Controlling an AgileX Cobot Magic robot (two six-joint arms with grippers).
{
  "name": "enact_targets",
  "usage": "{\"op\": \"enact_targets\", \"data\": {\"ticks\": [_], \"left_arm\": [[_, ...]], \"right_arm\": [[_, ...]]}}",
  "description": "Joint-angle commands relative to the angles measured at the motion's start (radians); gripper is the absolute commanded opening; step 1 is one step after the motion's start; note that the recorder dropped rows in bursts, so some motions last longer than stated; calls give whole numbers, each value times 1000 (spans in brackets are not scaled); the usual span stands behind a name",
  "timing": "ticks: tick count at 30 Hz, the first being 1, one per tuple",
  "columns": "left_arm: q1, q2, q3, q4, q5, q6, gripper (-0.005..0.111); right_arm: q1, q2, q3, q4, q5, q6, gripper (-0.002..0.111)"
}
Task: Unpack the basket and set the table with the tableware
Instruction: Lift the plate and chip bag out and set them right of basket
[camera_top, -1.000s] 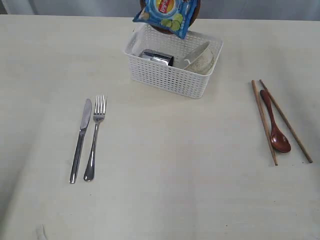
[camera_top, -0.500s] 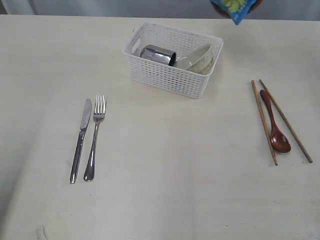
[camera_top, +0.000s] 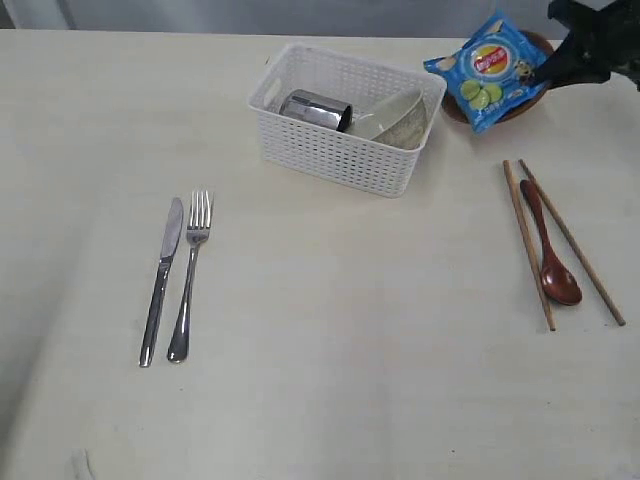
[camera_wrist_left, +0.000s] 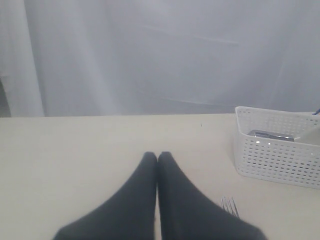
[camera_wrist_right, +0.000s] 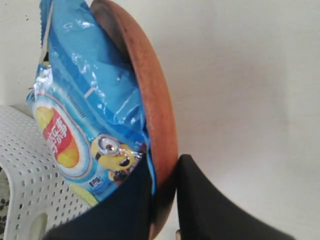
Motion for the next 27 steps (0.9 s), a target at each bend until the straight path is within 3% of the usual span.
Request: {"op": "enact_targets", "data": {"ticks": [1, 5, 11, 17, 27], "left_arm": [[-2, -4, 3, -7, -6, 1, 0], [-2, -4, 3, -5, -6, 1, 0], [-2, -4, 3, -5, -6, 1, 0], [-2, -4, 3, -5, -6, 1, 0], [-2, -4, 3, -5, -8, 1, 0]], "right_arm": [[-8, 55, -1, 39, -4, 2, 0], [-42, 97, -1, 62, -11, 10, 0], [-65, 97, -1, -63, -25, 72, 0], [-63, 97, -1, -44, -25, 72, 44], [-65, 3, -3, 55, -25, 38, 46]]}}
